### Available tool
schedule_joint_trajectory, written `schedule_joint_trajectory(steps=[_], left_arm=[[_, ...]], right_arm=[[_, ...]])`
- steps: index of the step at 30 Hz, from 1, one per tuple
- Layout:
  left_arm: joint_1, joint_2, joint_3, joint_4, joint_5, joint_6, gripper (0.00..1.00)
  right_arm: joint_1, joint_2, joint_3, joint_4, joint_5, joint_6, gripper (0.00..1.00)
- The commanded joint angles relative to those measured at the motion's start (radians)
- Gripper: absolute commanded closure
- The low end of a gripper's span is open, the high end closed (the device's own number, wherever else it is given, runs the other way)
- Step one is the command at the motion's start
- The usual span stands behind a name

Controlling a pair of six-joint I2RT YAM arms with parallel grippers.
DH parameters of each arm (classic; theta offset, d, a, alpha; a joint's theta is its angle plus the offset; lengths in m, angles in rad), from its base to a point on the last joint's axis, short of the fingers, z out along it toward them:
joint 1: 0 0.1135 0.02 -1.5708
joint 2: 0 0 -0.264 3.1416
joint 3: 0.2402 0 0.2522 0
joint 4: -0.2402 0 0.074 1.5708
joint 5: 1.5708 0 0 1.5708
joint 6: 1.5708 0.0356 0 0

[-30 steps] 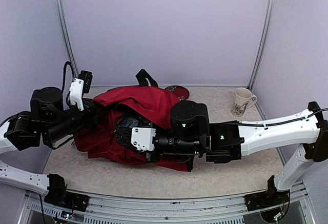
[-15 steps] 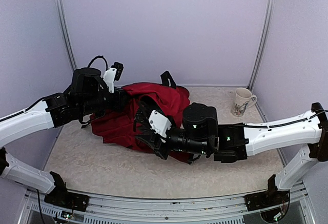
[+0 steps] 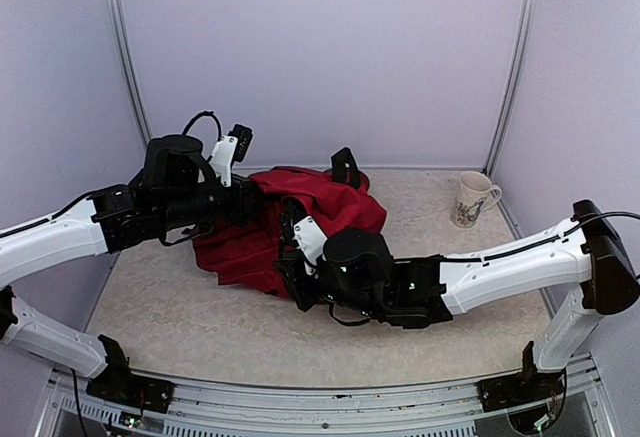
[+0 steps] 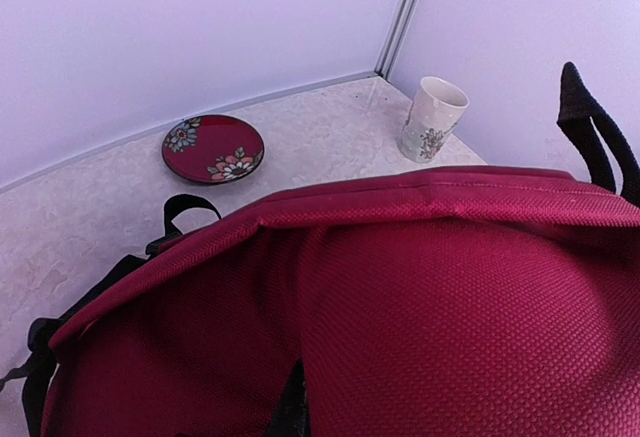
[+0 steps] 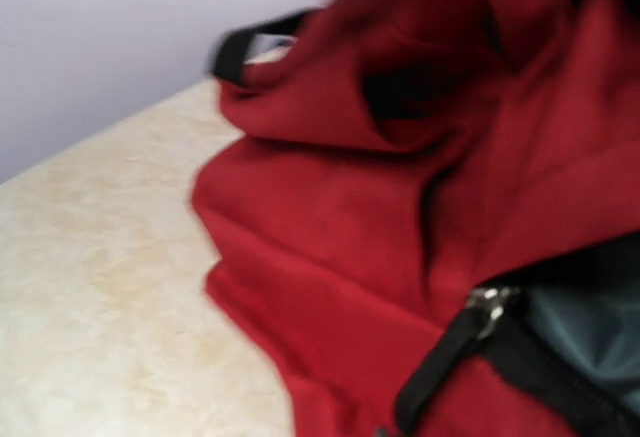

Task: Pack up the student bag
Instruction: Pick up the largest pocket of the bag from the student bag.

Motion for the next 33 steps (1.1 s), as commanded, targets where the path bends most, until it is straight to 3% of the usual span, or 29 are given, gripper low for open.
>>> schedule_joint_trajectory(steps=[1,16,21,25,33], left_arm=[[-0.036,-0.043,0.041,0.231,0.032,-0.034,1.00],[-0.079,-0.073,0.032,0.271,0.057,-0.028,1.00],[-0.097,-0.074,0.029,0.282,0.062,-0.035,1.00],[-0.120,-0.071,0.019,0.326,0.067,-0.055,1.00],[-0.129,-0.081,0.020,0.301,0.027,-0.020,1.00]], right_arm=[[0.001,0.030,-0.010,0.098,0.177,0.085,0.72],[-0.046,0.153,-0.002,0.136,0.277,0.110,0.75],[-0.071,0.164,0.009,0.164,0.255,0.132,0.64],[-0.079,0.199,0.038,0.162,0.337,0.142,0.66],[-0.119,0.112,-0.120,0.293,0.315,0.127,0.95]])
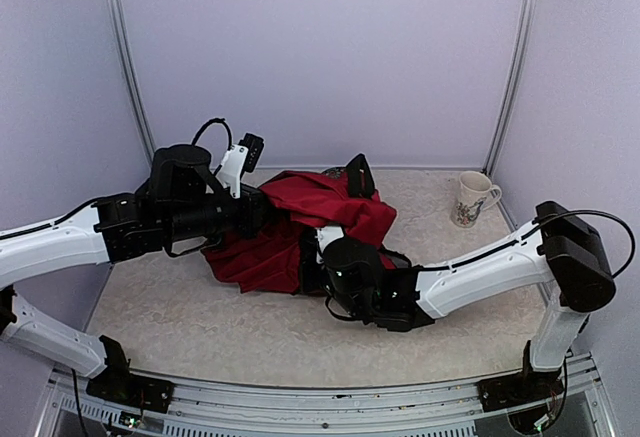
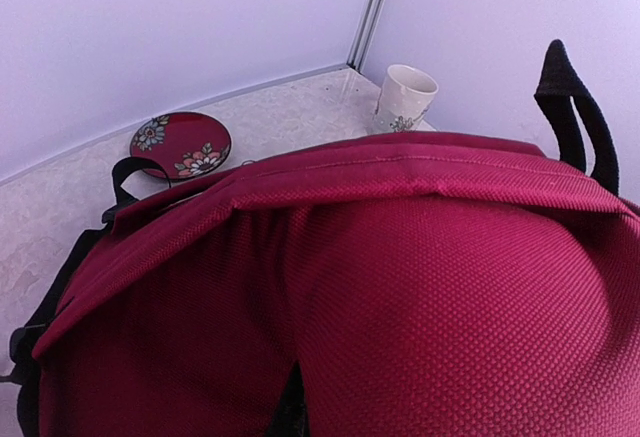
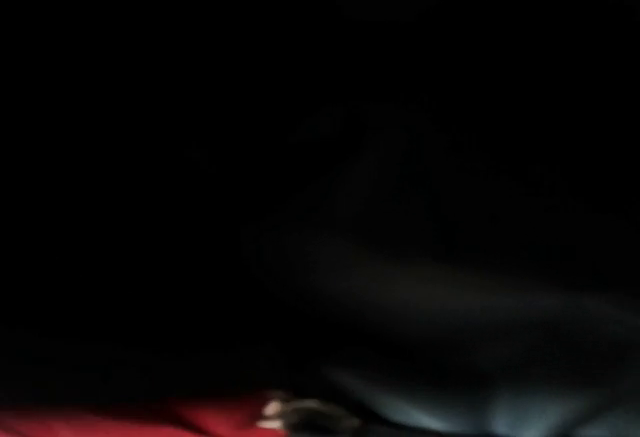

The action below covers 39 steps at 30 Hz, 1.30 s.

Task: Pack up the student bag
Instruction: Pick up the largest pocket of the bag from the student bag.

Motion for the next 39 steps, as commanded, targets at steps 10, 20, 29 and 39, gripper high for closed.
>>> schedule_joint_trajectory(steps=[10,20,29,39], left_arm=[[-0.006,-0.065,0.034,0.217,0.109,0.032,1.00],[-0.035,-0.049,-0.030,0.336,0.137,-0.065,1.00],[-0.088,-0.020,-0.039,0.422,0.142,-0.107,1.00],[-0.089,-0.031,-0.056,0.421,0.136,-0.097,1.00]], right_arm=[[-0.108,-0.212,-0.212,0.054,-0.304,-0.173,1.00],[-0.123,-0.174,-0.152,-0.156,-0.337,-0.122,1.00],[-0.118,-0.049,-0.075,-0.225,-0.136,0.025,0.86],[-0.118,-0.022,-0.046,-0.226,-0.116,0.021,1.00]])
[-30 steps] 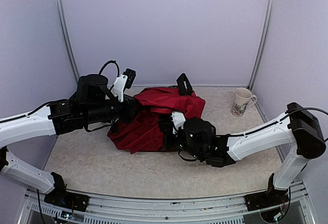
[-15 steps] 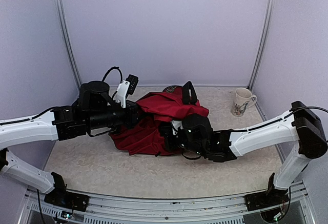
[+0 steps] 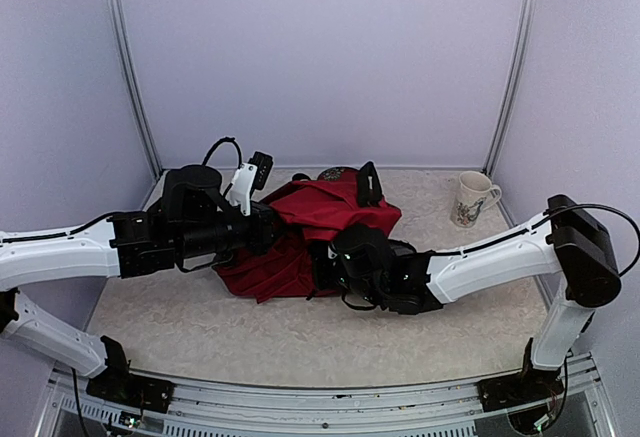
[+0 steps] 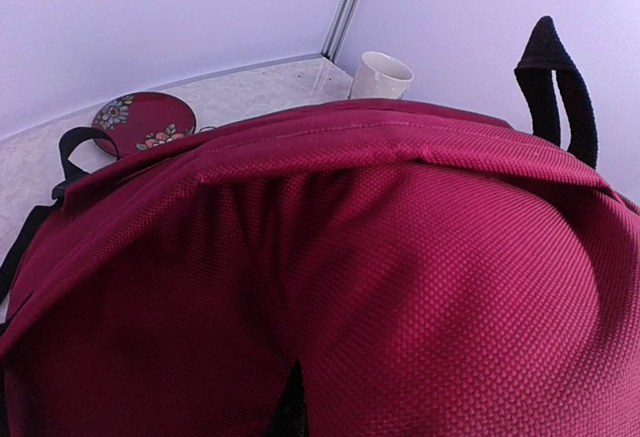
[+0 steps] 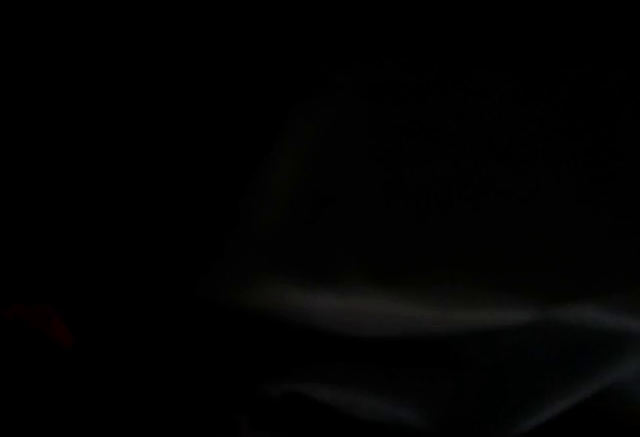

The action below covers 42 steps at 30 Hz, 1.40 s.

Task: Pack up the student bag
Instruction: Pick up the largest pocket of the bag from the student bag, then put down the student bag at the center of the board, then hold the student bag at the center of the board.

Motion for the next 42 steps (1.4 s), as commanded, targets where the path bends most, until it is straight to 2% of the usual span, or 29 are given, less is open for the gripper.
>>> schedule_joint_trajectory(steps=[1,4,12,18,21,24,26,27,30,33,35,42], left_arm=[[-0.046,-0.060,0.045,0.268,0.105,-0.012,1.00],[-0.039,-0.059,0.047,0.194,0.072,0.052,1.00],[0.013,-0.052,0.015,0.074,0.086,0.101,1.00],[0.017,-0.053,0.044,-0.009,0.084,0.156,1.00],[0.015,-0.046,0.065,-0.028,0.138,0.204,0.98],[0.006,-0.040,0.071,-0.027,0.201,0.258,0.36],[-0.014,-0.057,0.058,-0.042,0.195,0.297,0.13],[-0.021,-0.076,0.047,-0.051,0.188,0.317,0.05],[-0.038,-0.160,-0.021,-0.055,0.162,0.379,0.01],[-0.052,-0.215,-0.117,-0.054,0.064,0.450,0.01],[-0.048,-0.183,-0.147,-0.064,0.004,0.480,0.01],[0.037,-0.014,-0.122,-0.008,-0.005,0.471,0.01]], right_arm=[[-0.021,0.020,-0.014,-0.065,0.091,0.007,1.00],[-0.027,-0.063,-0.073,-0.016,0.093,-0.023,1.00],[-0.027,-0.258,-0.167,-0.064,0.062,-0.080,1.00],[-0.029,-0.354,-0.141,-0.169,0.011,-0.130,1.00],[-0.037,-0.363,-0.104,-0.186,-0.094,-0.152,1.00],[-0.048,-0.333,-0.076,-0.183,-0.218,-0.140,1.00],[-0.068,-0.332,-0.083,-0.171,-0.273,-0.118,1.00],[-0.083,-0.341,-0.093,-0.161,-0.293,-0.104,1.00],[-0.125,-0.373,-0.138,-0.118,-0.362,-0.075,1.00],[-0.160,-0.380,-0.156,-0.087,-0.500,-0.071,1.00],[-0.175,-0.376,-0.137,-0.121,-0.553,-0.054,1.00],[-0.184,-0.396,-0.095,-0.270,-0.620,0.011,1.00]])
